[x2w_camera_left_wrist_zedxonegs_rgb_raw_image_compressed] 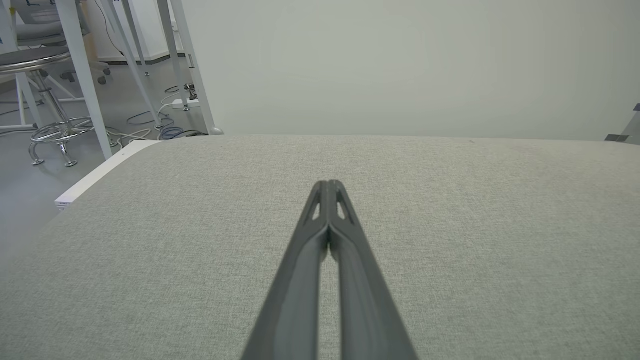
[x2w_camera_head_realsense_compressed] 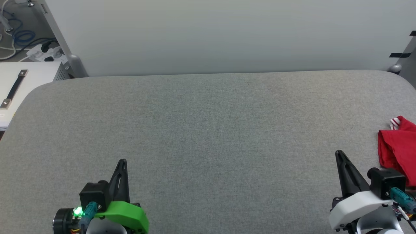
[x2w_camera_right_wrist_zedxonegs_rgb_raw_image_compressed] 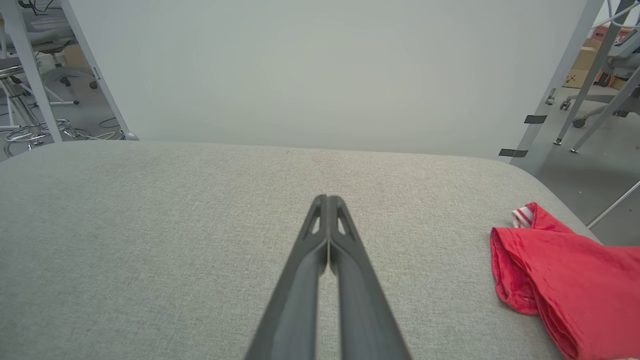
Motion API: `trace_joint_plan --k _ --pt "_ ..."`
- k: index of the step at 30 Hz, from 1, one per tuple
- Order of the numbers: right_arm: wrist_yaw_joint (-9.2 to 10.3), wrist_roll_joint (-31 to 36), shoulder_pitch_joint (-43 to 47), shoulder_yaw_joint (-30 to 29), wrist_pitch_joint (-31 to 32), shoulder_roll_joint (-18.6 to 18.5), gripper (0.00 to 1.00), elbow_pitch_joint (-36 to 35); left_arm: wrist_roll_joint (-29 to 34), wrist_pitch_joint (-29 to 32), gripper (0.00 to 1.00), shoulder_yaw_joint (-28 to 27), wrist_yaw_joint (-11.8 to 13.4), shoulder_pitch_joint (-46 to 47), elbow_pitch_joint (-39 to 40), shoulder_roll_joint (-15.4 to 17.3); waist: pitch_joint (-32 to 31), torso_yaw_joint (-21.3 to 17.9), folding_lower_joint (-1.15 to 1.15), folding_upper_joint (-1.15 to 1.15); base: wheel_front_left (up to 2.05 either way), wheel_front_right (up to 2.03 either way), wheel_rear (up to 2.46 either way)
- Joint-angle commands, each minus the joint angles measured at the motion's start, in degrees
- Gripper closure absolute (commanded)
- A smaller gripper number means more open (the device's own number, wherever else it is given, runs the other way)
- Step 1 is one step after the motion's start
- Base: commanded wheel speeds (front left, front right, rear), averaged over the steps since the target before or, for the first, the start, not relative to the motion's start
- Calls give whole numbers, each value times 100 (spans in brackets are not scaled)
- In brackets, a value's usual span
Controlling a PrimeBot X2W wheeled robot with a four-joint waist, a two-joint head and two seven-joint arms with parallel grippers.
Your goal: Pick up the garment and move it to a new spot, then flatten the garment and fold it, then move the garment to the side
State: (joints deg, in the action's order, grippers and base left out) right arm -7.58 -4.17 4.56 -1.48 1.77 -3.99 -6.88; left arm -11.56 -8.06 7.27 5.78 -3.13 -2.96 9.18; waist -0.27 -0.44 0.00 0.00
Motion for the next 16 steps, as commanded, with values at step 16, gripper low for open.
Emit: trace_joint_plan --k 16 --pt "5 147 -172 51 -71 46 100 197 338 212 100 -201 -165 172 93 -178 7 11 0 0 0 0 0"
